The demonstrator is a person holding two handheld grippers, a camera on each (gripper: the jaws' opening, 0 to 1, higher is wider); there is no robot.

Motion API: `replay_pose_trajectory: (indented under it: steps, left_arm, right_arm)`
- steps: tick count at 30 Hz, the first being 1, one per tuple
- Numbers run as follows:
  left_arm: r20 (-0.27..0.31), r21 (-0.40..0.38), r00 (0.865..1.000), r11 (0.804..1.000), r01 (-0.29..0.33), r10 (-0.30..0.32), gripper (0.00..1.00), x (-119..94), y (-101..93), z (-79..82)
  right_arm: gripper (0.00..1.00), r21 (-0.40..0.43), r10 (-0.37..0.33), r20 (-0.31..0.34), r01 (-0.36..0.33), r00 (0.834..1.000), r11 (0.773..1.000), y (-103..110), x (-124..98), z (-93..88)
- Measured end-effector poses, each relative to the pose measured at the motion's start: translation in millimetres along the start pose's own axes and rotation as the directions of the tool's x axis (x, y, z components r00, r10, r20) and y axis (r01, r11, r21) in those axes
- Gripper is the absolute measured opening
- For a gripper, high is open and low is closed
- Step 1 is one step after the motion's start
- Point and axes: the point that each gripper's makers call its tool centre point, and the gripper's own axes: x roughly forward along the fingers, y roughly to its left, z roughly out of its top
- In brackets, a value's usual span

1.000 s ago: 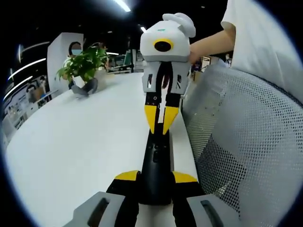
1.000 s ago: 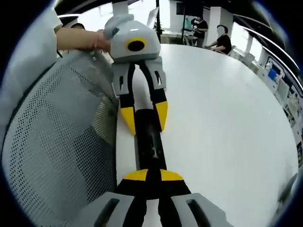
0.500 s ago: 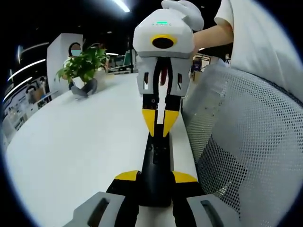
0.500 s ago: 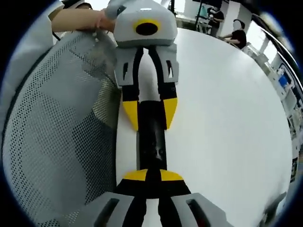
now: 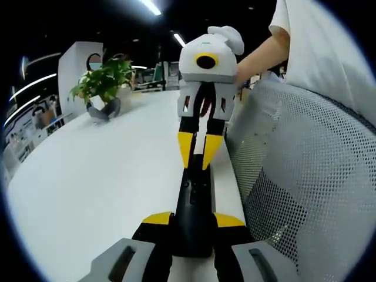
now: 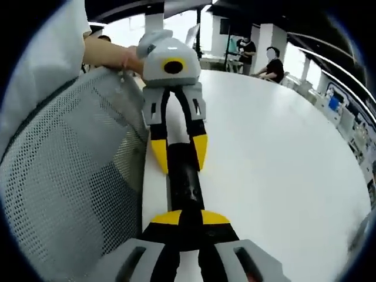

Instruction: Press the specified remote control buttons in sequence, fully releasing each button before pressing the next.

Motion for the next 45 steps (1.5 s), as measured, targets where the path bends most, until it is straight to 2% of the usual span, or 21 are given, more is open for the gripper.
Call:
replay_pose_trajectory:
  steps: [3,6,9,10,14,18,20,21,24,27,29,30,36,37,38,39,41,45]
  left_arm:
    - [0.001,0.0,1.0,1.0,0.0,0.0,0.25,0.0,0.3,-0.4]
    - [0.002,0.001,1.0,1.0,0.001,-0.001,0.25,0.1,0.2,-0.2]
    - [0.003,-0.001,1.0,1.0,0.0,0.0,0.25,0.3,0.3,-0.3]
    - [0.004,0.0,1.0,1.0,0.0,0.0,0.25,0.5,0.2,-0.2]
    - [0.005,-0.001,1.0,1.0,-0.001,0.001,0.25,1.0,0.2,0.6]
    - [0.006,0.0,1.0,1.0,-0.001,0.001,0.25,1.1,-0.1,1.2]
    - [0.007,-0.001,1.0,1.0,-0.002,0.002,0.25,1.2,-0.2,1.4]
    - [0.007,-0.001,1.0,1.0,-0.002,0.002,0.25,1.2,-0.2,1.5]
    - [0.006,-0.001,1.0,1.0,-0.001,0.001,0.25,1.3,-0.2,1.5]
    - [0.007,-0.001,1.0,1.0,0.001,-0.001,0.25,1.2,-0.2,1.1]
    - [0.006,0.0,1.0,1.0,0.001,-0.001,0.25,1.1,-0.1,0.8]
    - [0.006,0.002,1.0,1.0,0.001,-0.001,0.25,1.2,-0.1,0.8]
    - [0.007,0.0,1.0,1.0,0.004,-0.004,0.25,0.9,-0.1,0.8]
    - [0.006,0.001,1.0,1.0,0.004,-0.004,0.25,0.9,-0.2,0.8]
    - [0.007,0.001,1.0,1.0,0.004,-0.004,0.25,1.0,-0.2,0.9]
    - [0.007,0.001,1.0,1.0,0.004,-0.004,0.25,1.0,-0.4,1.0]
    - [0.007,0.001,1.0,1.0,0.005,-0.005,0.25,1.1,-0.8,1.4]
    - [0.008,0.001,1.0,1.0,0.007,-0.007,0.25,1.3,-0.8,1.0]
  right_arm:
    - [0.07,-0.037,0.029,-0.036,-0.03,0.999,0.999,1.0,1.3,1.0]
    - [0.07,-0.113,0.058,-0.093,-0.069,0.994,0.991,2.5,2.0,0.8]
    - [0.06,-0.213,0.08,-0.181,-0.118,0.98,0.97,4.9,3.7,1.2]
    - [0.06,-0.224,0.086,-0.206,-0.132,0.975,0.966,5.2,4.2,1.0]
    - [0.05,-0.196,0.114,-0.296,-0.177,0.948,0.965,4.6,6.5,1.7]
    - [0.05,-0.177,0.096,-0.357,-0.168,0.929,0.97,4.1,7.2,0.7]
    - [0.05,-0.168,0.09,-0.361,-0.159,0.928,0.973,3.4,6.8,0.1]
    - [0.05,-0.124,0.085,-0.341,-0.135,0.936,0.983,3.2,6.3,-0.3]
    - [0.06,-0.081,0.048,-0.3,-0.076,0.953,0.994,1.6,5.5,0.2]
    - [0.05,-0.091,0.024,-0.273,-0.051,0.962,0.995,2.4,4.5,0.3]
    - [0.05,0.023,0.022,-0.215,-0.018,0.976,1.0,0.5,5.7,2.6]
    - [0.05,0.051,0.026,-0.195,-0.016,0.981,0.999,-0.1,5.3,2.8]
    - [0.04,0.047,0.013,-0.14,-0.006,0.99,0.999,1.0,4.3,1.9]
    - [0.04,0.03,0.007,-0.136,-0.002,0.991,1.0,1.7,4.6,2.3]
    - [0.05,-0.076,-0.005,-0.151,-0.007,0.989,0.997,2.2,5.0,2.8]
    - [0.04,-0.181,-0.01,-0.17,-0.021,0.985,0.983,3.4,5.8,3.5]
    - [0.03,-0.321,-0.018,-0.223,-0.056,0.975,0.945,7.4,7.7,3.7]
    - [0.03,-0.286,0.024,-0.268,-0.103,0.963,0.953,5.5,8.8,4.5]
